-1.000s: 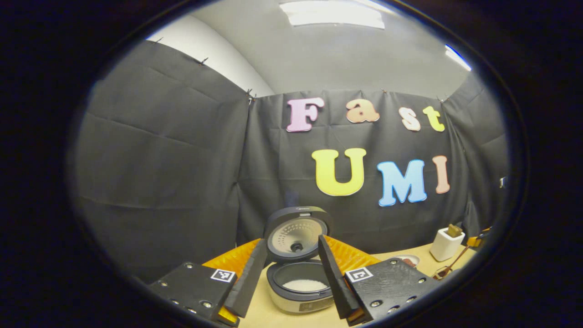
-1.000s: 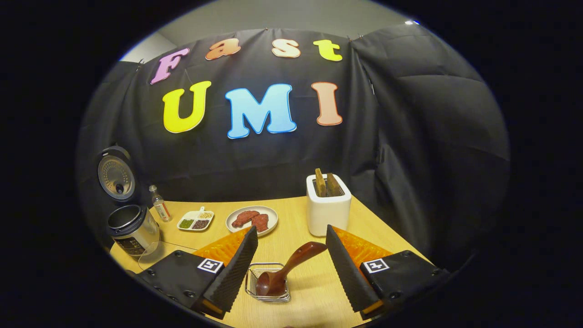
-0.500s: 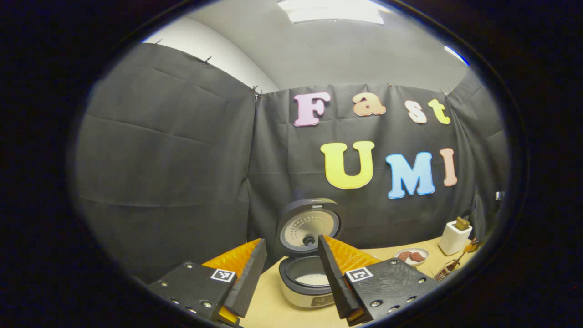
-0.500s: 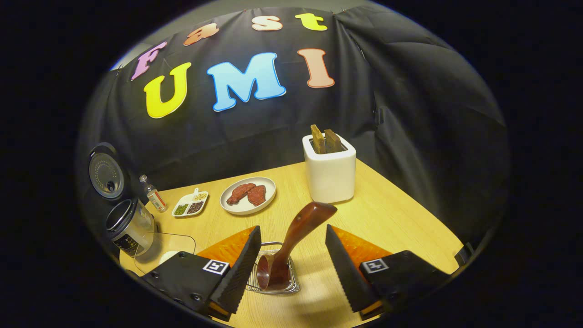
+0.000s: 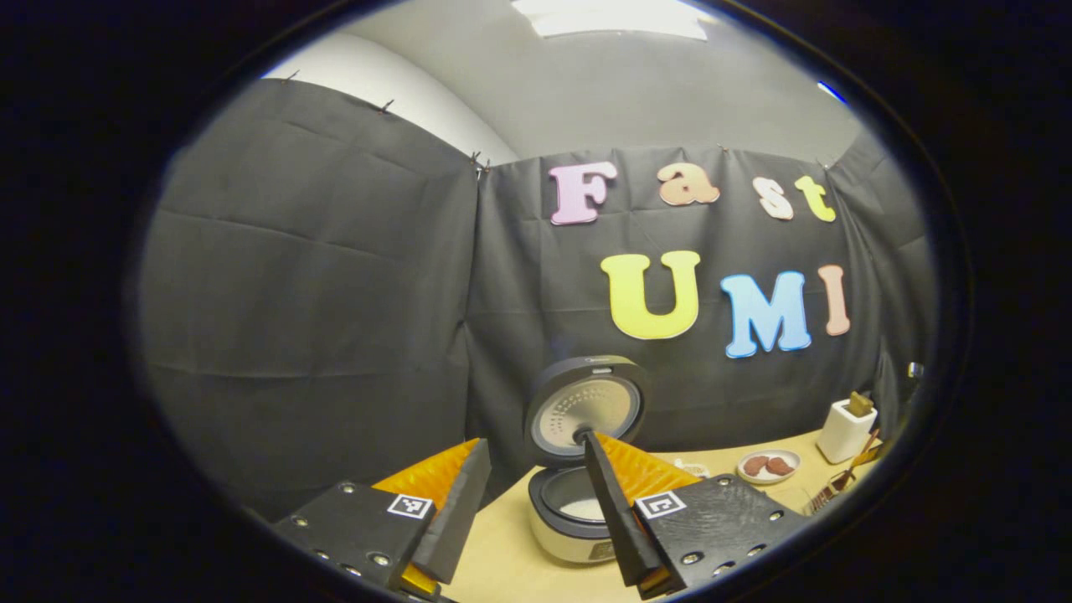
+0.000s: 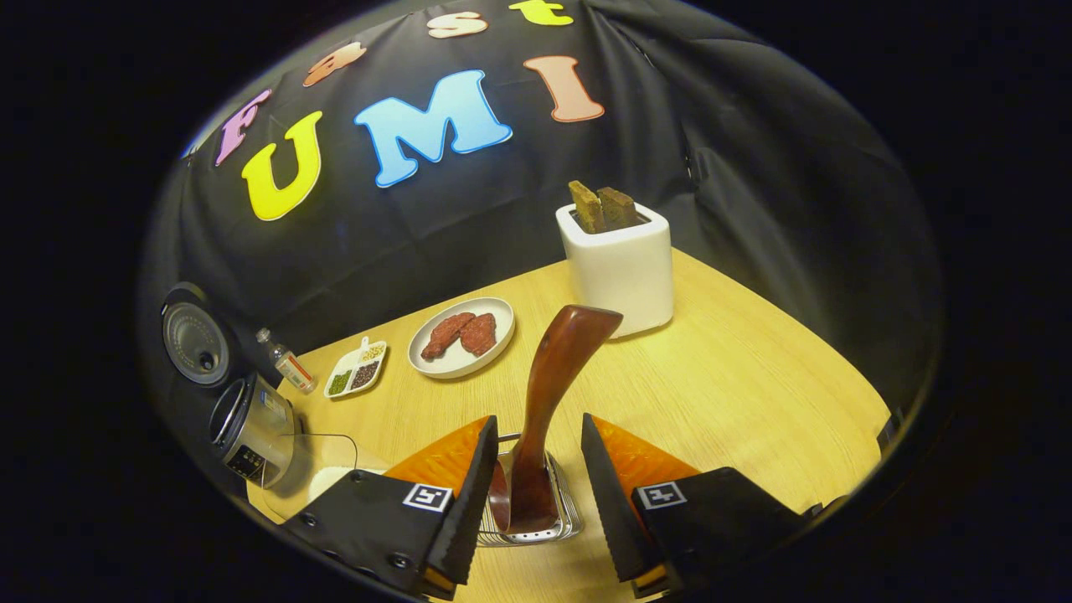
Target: Close the left gripper, press the button to open the rice cooker; take a wooden spoon from the chopstick holder with the right hand, scoop a spoonful of rice and pour it into the rice cooker, then put the wooden spoon back into the chopstick holder.
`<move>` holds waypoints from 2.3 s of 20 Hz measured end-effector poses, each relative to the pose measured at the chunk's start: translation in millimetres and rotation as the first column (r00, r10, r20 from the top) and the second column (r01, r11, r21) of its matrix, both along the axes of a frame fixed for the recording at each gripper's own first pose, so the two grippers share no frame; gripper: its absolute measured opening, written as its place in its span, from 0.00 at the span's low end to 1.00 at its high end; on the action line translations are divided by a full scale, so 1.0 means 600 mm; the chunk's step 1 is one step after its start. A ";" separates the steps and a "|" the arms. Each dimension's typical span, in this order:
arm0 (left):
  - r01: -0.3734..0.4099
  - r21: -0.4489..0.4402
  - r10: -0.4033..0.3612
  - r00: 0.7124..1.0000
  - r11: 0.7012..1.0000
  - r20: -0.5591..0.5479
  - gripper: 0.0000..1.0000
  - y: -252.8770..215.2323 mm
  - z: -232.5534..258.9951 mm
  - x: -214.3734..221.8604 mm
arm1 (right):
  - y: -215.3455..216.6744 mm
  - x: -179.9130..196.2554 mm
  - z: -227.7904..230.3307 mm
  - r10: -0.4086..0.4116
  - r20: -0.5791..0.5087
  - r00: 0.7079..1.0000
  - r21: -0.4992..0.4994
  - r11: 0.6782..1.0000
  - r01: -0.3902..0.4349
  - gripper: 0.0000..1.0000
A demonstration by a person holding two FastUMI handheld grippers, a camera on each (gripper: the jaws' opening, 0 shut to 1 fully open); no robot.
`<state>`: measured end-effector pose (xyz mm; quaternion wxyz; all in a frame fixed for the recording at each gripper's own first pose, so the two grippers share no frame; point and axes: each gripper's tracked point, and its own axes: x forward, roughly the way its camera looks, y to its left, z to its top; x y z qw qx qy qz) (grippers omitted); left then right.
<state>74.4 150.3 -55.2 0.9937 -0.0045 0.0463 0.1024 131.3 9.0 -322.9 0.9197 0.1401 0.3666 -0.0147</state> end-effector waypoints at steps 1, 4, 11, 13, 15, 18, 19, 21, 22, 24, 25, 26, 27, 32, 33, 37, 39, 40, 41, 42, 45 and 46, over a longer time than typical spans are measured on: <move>0.001 0.000 -0.001 1.000 1.000 0.000 0.72 0.000 -0.001 0.002 | 0.008 0.004 -0.005 0.005 -0.011 1.000 0.017 1.000 -0.005 0.58; 0.002 0.008 -0.002 1.000 1.000 0.001 0.74 0.005 0.002 0.001 | 0.009 0.038 -0.020 -0.020 -0.025 1.000 0.053 0.998 0.021 0.22; -0.004 0.009 0.004 1.000 1.000 0.010 0.71 0.016 0.007 -0.002 | 0.025 0.007 0.056 0.010 0.079 0.997 -0.036 0.999 -0.007 0.08; -0.003 0.007 0.003 1.000 1.000 0.012 0.72 0.015 0.006 0.000 | 0.033 0.012 0.095 0.047 0.129 0.991 -0.091 0.995 -0.035 0.08; 0.005 -0.001 -0.005 1.000 1.000 0.015 0.73 0.008 0.006 0.003 | 0.045 0.017 0.138 0.084 0.184 0.979 -0.139 0.989 -0.059 0.08; 0.020 -0.006 -0.019 1.000 1.000 0.018 0.71 0.003 0.001 0.007 | 0.071 0.024 0.191 0.133 0.251 0.959 -0.188 0.978 -0.086 0.08; 0.023 -0.006 -0.023 1.000 1.000 0.018 0.71 0.002 0.000 0.008 | 0.084 0.026 0.208 0.149 0.270 0.951 -0.201 0.975 -0.096 0.08; 0.026 -0.008 -0.026 1.000 1.000 0.017 0.71 0.005 -0.004 0.006 | 0.113 0.025 0.231 0.188 0.301 0.935 -0.231 0.966 -0.120 0.08; 0.025 -0.011 -0.025 1.000 1.000 0.016 0.72 0.008 -0.005 0.005 | 0.129 0.024 0.239 0.213 0.313 0.925 -0.248 0.959 -0.137 0.08; 0.021 -0.017 -0.021 1.000 1.000 0.012 0.71 0.017 -0.010 0.004 | 0.167 0.023 0.253 0.273 0.333 0.903 -0.283 0.942 -0.180 0.09; 0.017 -0.020 -0.017 1.000 1.000 0.008 0.71 0.022 -0.015 0.004 | 0.186 0.021 0.254 0.303 0.337 0.891 -0.299 0.932 -0.203 0.09; 0.012 -0.023 -0.012 1.000 1.000 0.006 0.72 0.030 -0.018 0.004 | 0.206 0.017 0.253 0.329 0.336 0.882 -0.308 0.924 -0.227 0.09; 0.007 -0.025 -0.007 1.000 1.000 0.003 0.72 0.036 -0.022 0.005 | 0.226 0.012 0.248 0.351 0.335 0.875 -0.311 0.917 -0.249 0.09; -0.015 -0.024 0.015 1.000 1.000 -0.013 0.74 0.067 -0.038 0.001 | 0.312 -0.014 0.204 0.443 0.293 0.847 -0.315 0.882 -0.352 0.05; -0.018 -0.023 0.018 1.000 1.000 -0.018 0.74 0.071 -0.041 0.003 | 0.321 -0.017 0.193 0.457 0.281 0.844 -0.319 0.874 -0.367 0.08; -0.035 -0.027 0.034 0.999 0.999 -0.038 0.74 0.091 -0.058 0.004 | 0.355 -0.030 0.149 0.502 0.242 0.830 -0.344 0.845 -0.410 0.08; -0.040 -0.028 0.039 0.998 0.999 -0.047 0.74 0.097 -0.067 0.008 | 0.365 -0.033 0.125 0.526 0.219 0.822 -0.374 0.823 -0.427 0.08; -0.041 -0.026 0.040 0.998 0.999 -0.049 0.74 0.101 -0.068 0.011 | 0.367 -0.034 0.114 0.536 0.208 0.818 -0.391 0.812 -0.433 0.08; -0.042 -0.024 0.041 0.998 0.999 -0.051 0.73 0.103 -0.070 0.013 | 0.369 -0.035 0.103 0.547 0.197 0.814 -0.409 0.800 -0.439 0.09; -0.041 -0.021 0.040 0.998 0.999 -0.052 0.73 0.103 -0.070 0.017 | 0.372 -0.037 0.093 0.557 0.186 0.809 -0.424 0.789 -0.445 0.09; -0.037 -0.016 0.037 0.998 0.999 -0.053 0.73 0.102 -0.072 0.026 | 0.377 -0.045 0.063 0.575 0.160 0.802 -0.441 0.769 -0.463 0.08; -0.036 -0.015 0.035 0.998 0.999 -0.054 0.72 0.102 -0.072 0.028 | 0.377 -0.047 0.055 0.576 0.155 0.803 -0.447 0.765 -0.463 0.08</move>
